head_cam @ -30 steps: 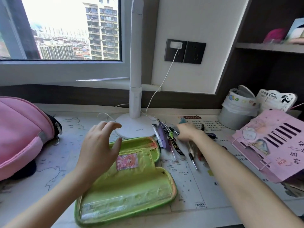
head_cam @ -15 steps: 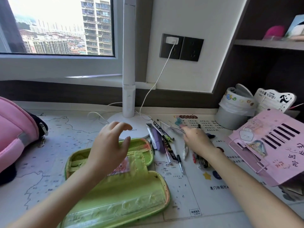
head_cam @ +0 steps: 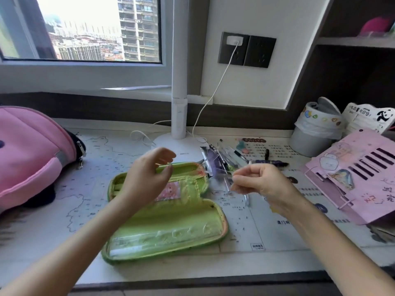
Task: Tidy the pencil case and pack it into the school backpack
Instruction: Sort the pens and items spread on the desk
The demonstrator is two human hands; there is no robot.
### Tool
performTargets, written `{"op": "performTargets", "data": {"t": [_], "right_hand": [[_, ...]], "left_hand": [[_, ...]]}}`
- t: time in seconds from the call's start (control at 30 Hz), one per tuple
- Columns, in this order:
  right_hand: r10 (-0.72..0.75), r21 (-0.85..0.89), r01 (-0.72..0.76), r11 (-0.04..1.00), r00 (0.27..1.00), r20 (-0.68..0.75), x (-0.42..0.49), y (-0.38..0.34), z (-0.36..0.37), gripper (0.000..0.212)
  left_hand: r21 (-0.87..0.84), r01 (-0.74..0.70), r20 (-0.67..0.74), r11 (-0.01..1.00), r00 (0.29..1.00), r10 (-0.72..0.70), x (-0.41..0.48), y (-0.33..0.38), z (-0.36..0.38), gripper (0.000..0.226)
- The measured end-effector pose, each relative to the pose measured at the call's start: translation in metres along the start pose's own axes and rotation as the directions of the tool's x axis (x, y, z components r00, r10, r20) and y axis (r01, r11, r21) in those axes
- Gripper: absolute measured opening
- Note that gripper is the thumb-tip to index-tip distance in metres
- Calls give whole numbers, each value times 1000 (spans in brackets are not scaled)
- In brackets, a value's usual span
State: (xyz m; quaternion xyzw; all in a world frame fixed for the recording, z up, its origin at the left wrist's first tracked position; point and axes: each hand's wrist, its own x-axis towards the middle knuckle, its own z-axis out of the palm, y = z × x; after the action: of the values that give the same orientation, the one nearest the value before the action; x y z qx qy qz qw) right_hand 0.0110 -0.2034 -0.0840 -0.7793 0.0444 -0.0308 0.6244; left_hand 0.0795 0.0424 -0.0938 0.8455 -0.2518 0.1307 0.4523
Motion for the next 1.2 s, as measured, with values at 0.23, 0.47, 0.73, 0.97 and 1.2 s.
{"op": "performTargets", "data": {"t": [0.23,0.47,0.73,0.97,1.2], "right_hand": [[-89,-211,148,966,960,266,-16,22,87,3],[-278,-533,367,762,930,242,-15,34,93,20],[-445,-704,576,417,804,394,-10,55,88,29],[-557,-724,603,335,747,364,-9,48,87,23],[-563,-753,232,615,798,-214,36,43,31,12]], "left_hand": [[-92,99,-23,991,995,-102,-33,-26,-29,26],[49,38,52,998,998,-41,-62,-39,-36,13],[262,-131,224,956,972,72,-76,-43,-19,19],[272,-105,137,957,988,69,-64,-40,-20,17],[223,-133,91,966,989,115,-21,-23,-22,16]]}}
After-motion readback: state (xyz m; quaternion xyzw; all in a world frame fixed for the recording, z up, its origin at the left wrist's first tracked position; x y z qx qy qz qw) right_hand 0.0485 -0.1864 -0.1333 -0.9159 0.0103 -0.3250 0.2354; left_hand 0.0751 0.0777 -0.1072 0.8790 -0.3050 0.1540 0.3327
